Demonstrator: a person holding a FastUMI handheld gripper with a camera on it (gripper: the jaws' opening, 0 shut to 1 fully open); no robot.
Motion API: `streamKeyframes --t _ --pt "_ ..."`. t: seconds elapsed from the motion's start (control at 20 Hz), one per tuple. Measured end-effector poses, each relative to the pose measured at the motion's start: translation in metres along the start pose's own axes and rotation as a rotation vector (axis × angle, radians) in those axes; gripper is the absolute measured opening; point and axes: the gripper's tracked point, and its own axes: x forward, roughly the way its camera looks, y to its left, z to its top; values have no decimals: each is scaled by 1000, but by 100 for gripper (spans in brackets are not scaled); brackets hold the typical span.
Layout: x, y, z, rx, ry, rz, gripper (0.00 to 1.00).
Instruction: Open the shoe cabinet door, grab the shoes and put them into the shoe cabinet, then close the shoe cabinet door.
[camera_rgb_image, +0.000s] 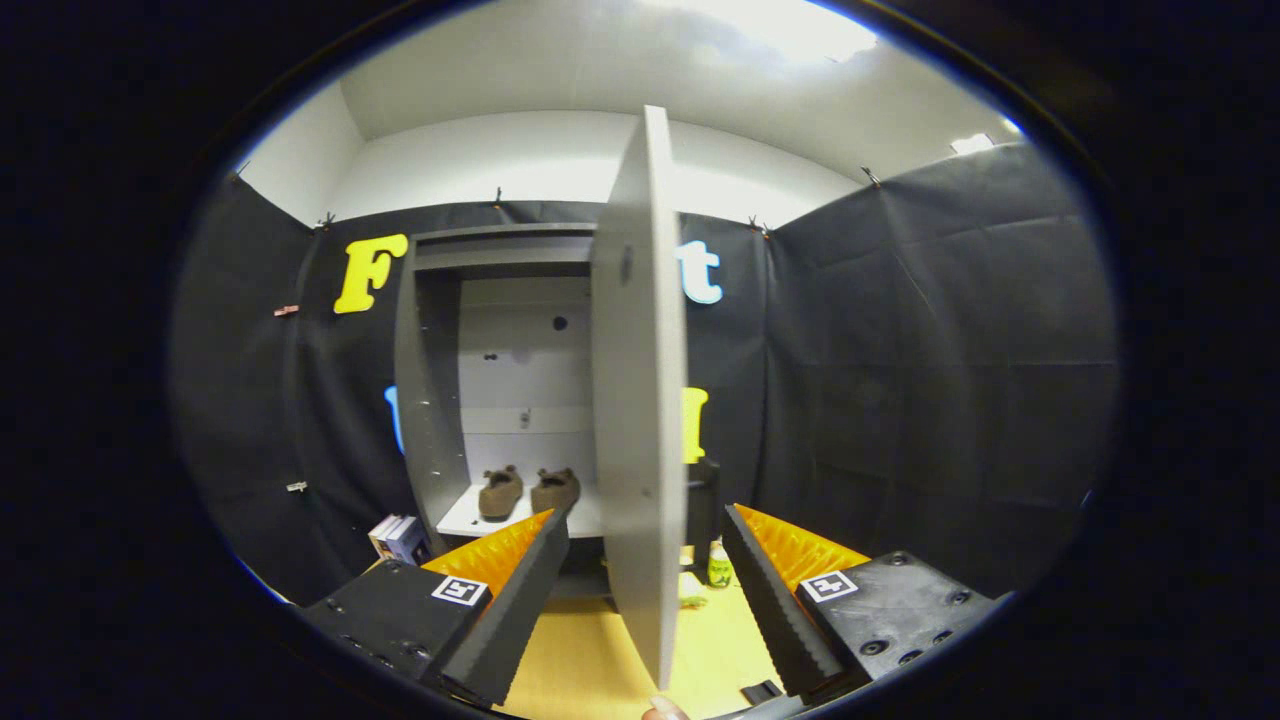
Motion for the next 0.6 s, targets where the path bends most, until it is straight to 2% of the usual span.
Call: streamKeyframes --t 0.1,0.3,0.6 --pt "9 -26 -10 11 25 -15 98" --pt "33 -50 -30 46 81 9 98" --pt "72 -46 -52 58 147 123 98"
